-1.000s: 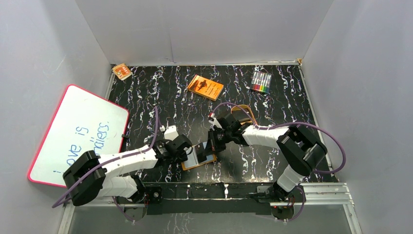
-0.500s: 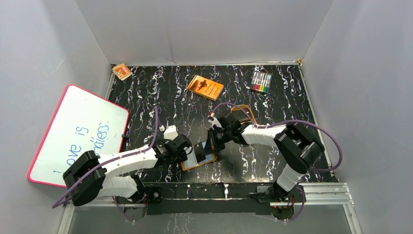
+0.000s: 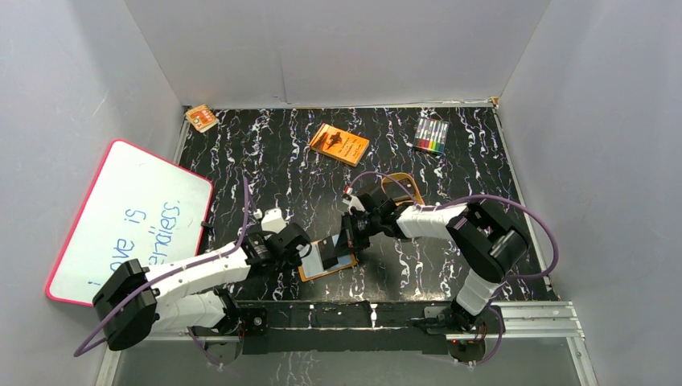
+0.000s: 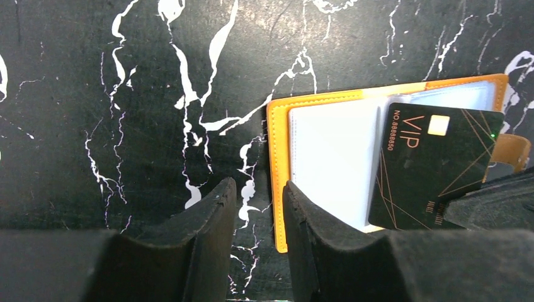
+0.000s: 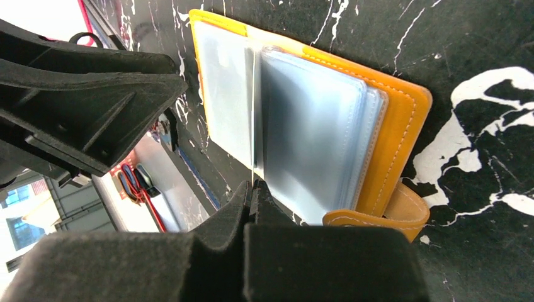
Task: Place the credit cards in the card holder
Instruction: Insert the credit card into the card holder.
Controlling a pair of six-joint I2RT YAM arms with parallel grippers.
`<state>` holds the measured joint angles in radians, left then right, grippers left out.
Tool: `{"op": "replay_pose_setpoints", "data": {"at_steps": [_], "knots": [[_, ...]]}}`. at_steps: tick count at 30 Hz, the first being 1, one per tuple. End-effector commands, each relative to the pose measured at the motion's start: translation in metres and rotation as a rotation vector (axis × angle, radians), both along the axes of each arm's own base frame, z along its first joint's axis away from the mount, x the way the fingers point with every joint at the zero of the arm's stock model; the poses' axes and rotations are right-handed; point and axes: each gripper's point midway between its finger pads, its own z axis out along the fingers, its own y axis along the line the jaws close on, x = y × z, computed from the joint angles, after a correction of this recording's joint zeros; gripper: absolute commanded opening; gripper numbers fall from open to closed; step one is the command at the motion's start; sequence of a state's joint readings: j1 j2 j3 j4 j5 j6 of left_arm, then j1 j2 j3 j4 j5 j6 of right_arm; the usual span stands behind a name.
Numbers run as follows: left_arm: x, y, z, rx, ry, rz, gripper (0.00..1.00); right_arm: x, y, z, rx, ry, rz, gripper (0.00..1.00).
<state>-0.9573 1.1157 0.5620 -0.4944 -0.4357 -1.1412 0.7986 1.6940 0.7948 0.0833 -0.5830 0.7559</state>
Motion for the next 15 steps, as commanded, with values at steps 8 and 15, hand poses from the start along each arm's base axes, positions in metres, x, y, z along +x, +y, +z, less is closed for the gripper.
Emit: {"op": "replay_pose_setpoints", "data": {"at_steps": [8, 15], "knots": [[-0.008, 0.012, -0.021, 0.051, 0.066, 0.054, 0.25, -0.002, 0.01, 0.002, 0.049, 0.007, 0.024, 0.0], [-0.01, 0.01, -0.026, 0.042, 0.083, 0.05, 0.19, -0.005, 0.012, -0.003, 0.042, 0.014, 0.028, 0.0]]}}
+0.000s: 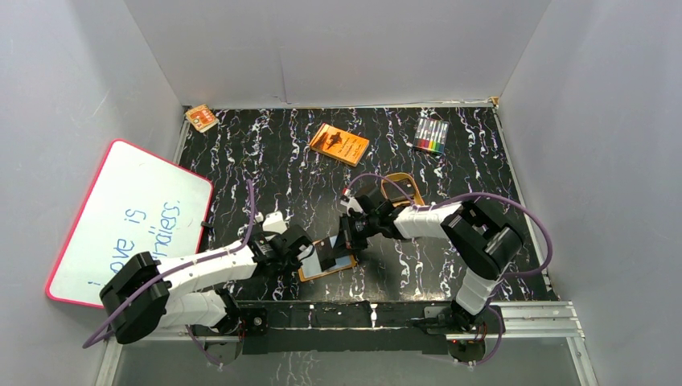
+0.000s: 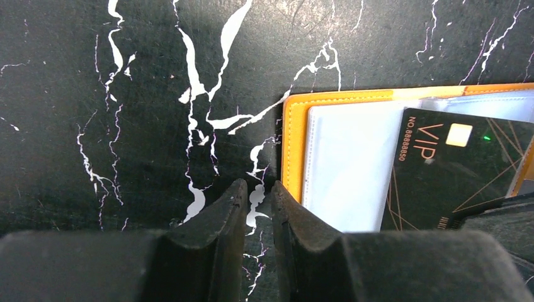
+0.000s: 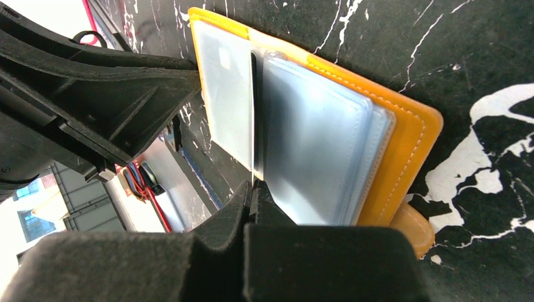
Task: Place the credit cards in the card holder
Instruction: Insert the credit card into the card holder.
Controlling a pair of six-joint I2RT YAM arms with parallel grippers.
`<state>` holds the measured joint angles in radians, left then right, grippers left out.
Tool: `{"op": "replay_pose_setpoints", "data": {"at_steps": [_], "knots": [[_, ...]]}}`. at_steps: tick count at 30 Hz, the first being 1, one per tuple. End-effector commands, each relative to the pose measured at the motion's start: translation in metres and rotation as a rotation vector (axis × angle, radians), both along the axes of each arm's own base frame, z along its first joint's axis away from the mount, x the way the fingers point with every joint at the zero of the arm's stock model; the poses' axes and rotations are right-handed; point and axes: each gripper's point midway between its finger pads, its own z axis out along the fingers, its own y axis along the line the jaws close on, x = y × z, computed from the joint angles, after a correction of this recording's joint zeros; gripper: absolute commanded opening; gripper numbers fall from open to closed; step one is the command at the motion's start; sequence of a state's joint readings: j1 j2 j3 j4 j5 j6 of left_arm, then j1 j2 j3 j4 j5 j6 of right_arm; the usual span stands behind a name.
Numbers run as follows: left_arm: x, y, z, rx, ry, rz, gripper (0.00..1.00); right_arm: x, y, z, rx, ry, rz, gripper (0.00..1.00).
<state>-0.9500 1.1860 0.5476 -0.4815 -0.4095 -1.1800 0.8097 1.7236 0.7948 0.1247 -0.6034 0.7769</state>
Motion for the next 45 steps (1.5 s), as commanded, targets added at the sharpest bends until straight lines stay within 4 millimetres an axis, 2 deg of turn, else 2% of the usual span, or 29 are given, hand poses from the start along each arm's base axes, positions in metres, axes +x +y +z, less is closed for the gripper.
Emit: {"op": "replay_pose_setpoints", "data": {"at_steps": [1, 12, 29, 36, 37, 41, 43, 45], "knots": [[-0.004, 0.007, -0.008, 0.018, 0.022, 0.017, 0.19, -0.002, 0.005, -0.002, 0.023, -0.005, 0.017, 0.0], [-0.005, 0.007, -0.012, 0.013, 0.033, 0.02, 0.14, -0.007, 0.005, -0.01, 0.04, 0.032, -0.026, 0.0], [-0.007, 0.003, -0.014, -0.013, 0.044, 0.014, 0.1, -0.013, 0.024, -0.013, 0.067, 0.074, -0.013, 0.0], [-0.007, 0.004, -0.013, -0.021, 0.038, 0.02, 0.09, -0.012, 0.028, -0.007, 0.069, 0.058, -0.012, 0.01], [-0.007, 0.004, -0.013, -0.024, 0.036, 0.022, 0.09, -0.012, 0.027, -0.006, 0.065, 0.054, -0.008, 0.05], [-0.008, 0.004, -0.012, -0.034, 0.032, 0.025, 0.09, -0.012, 0.026, -0.002, 0.057, 0.043, -0.005, 0.36], [-0.008, 0.003, -0.013, -0.038, 0.033, 0.025, 0.08, -0.011, 0.026, 0.0, 0.057, 0.039, -0.008, 0.46], [-0.008, 0.002, -0.013, -0.045, 0.032, 0.024, 0.08, -0.01, 0.027, 0.002, 0.059, 0.035, -0.009, 0.5]]}}
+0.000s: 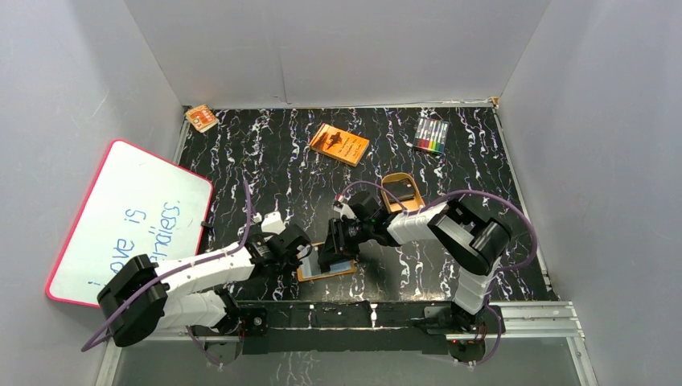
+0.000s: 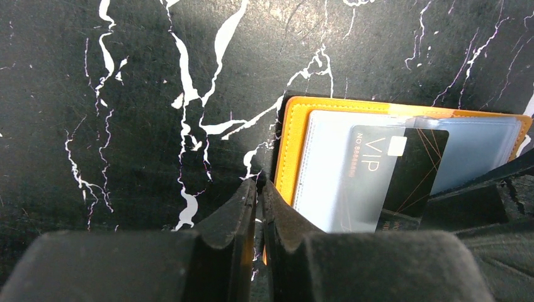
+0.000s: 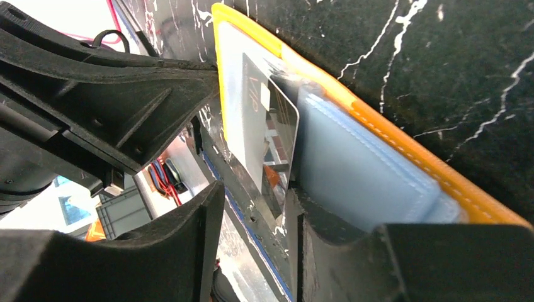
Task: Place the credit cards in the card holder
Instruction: Insert the credit card into the card holder.
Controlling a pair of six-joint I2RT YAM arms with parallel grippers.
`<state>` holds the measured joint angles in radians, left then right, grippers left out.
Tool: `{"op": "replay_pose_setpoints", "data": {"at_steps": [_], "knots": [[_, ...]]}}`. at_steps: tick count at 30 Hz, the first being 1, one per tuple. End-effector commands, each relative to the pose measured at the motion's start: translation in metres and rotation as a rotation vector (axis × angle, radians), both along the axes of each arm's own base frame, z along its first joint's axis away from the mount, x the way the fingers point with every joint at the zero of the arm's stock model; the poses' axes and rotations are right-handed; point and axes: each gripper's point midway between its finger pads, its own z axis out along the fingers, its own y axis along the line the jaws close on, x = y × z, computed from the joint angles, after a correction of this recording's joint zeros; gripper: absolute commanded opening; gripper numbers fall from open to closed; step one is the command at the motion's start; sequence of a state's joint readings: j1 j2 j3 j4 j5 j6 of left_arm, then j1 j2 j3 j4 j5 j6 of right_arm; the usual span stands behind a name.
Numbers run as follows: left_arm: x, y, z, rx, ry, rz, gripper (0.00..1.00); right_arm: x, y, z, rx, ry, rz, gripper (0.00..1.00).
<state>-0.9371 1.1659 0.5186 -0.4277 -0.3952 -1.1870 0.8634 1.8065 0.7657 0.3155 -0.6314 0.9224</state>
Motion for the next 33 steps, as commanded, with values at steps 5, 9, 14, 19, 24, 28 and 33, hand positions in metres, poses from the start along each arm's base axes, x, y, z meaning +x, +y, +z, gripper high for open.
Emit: {"op": "replay_pose_setpoints", "data": {"at_steps": [5, 9, 14, 19, 24, 28, 33], "knots": [[-0.011, 0.002, -0.012, -0.022, 0.047, 0.006, 0.06, 0.006, 0.007, 0.012, -0.001, -0.047, 0.007, 0.51], [-0.011, -0.001, -0.012, -0.041, 0.045, 0.007, 0.05, 0.004, 0.013, 0.011, -0.006, -0.046, 0.021, 0.51], [-0.011, -0.001, -0.011, -0.051, 0.039, 0.007, 0.04, 0.001, 0.019, 0.007, -0.031, -0.045, 0.043, 0.5], [-0.011, -0.001, -0.011, -0.058, 0.035, 0.008, 0.03, -0.002, 0.025, 0.004, -0.05, -0.052, 0.062, 0.5], [-0.011, 0.0, -0.01, -0.06, 0.029, 0.007, 0.03, -0.007, 0.031, 0.007, -0.054, -0.079, 0.103, 0.52], [-0.01, 0.001, -0.008, -0.061, 0.017, 0.012, 0.02, -0.005, 0.03, 0.011, -0.074, -0.112, 0.111, 0.56], [-0.003, 0.001, -0.005, -0.052, 0.002, 0.008, 0.03, 0.004, 0.014, 0.015, -0.172, -0.166, 0.056, 0.65]]}}
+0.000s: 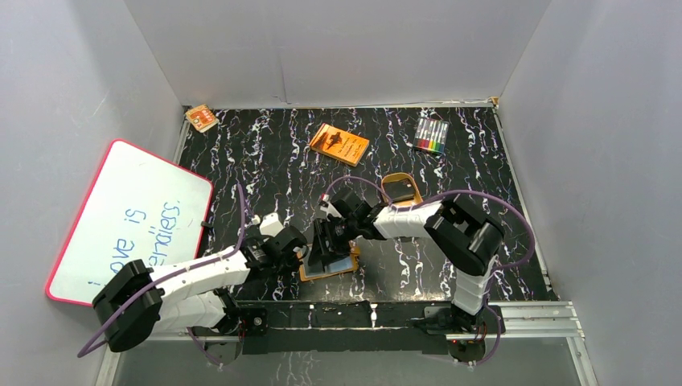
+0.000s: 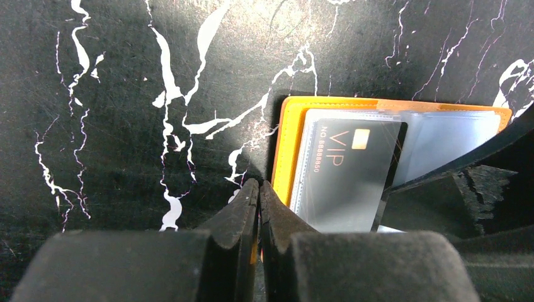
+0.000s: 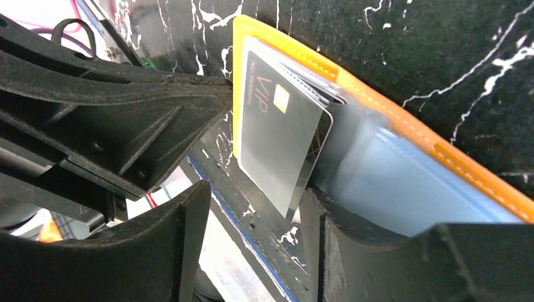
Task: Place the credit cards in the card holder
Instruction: Insert the credit card into the card holder.
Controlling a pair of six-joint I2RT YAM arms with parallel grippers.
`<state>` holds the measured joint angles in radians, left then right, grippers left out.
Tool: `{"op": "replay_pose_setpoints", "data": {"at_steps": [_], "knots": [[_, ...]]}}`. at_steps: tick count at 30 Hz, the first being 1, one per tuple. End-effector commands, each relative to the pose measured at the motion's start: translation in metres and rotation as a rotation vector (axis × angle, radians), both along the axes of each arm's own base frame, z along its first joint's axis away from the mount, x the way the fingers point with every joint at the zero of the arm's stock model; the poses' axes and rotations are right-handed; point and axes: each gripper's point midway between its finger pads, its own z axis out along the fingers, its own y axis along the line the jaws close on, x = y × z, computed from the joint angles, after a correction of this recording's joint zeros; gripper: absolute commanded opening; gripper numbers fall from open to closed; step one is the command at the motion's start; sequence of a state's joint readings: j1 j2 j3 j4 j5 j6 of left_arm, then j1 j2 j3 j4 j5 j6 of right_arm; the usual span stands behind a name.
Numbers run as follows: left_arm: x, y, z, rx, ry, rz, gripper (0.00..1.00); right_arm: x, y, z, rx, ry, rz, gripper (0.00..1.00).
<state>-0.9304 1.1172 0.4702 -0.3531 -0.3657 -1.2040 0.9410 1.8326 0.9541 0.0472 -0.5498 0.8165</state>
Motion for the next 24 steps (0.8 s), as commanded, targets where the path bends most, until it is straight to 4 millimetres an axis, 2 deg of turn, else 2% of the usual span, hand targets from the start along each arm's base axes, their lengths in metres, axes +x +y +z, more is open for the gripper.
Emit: {"op": "replay_pose_setpoints", "data": {"at_steps": [1, 5, 7, 11, 20, 24], "knots": [[-0.002, 0.008, -0.005, 0.037, 0.023, -0.004, 0.03, 0.012, -0.01, 0.009, -0.08, -0.118, -0.043, 0.67], [0.005, 0.004, -0.005, 0.044, 0.022, -0.019, 0.03, 0.019, -0.022, 0.011, -0.141, -0.149, -0.108, 0.77], [0.01, 0.001, -0.005, 0.045, 0.023, -0.027, 0.03, 0.024, -0.029, 0.012, -0.174, -0.168, -0.143, 0.86], [0.019, -0.005, -0.003, 0.042, 0.019, -0.04, 0.03, 0.035, -0.039, 0.024, -0.207, -0.231, -0.206, 0.98], [0.037, -0.02, 0.001, -0.005, 0.002, -0.102, 0.04, 0.038, -0.046, 0.035, -0.214, -0.257, -0.243, 0.99], [0.045, -0.026, 0.003, -0.014, 0.001, -0.128, 0.05, 0.047, -0.061, 0.047, -0.211, -0.327, -0.336, 0.99]]}}
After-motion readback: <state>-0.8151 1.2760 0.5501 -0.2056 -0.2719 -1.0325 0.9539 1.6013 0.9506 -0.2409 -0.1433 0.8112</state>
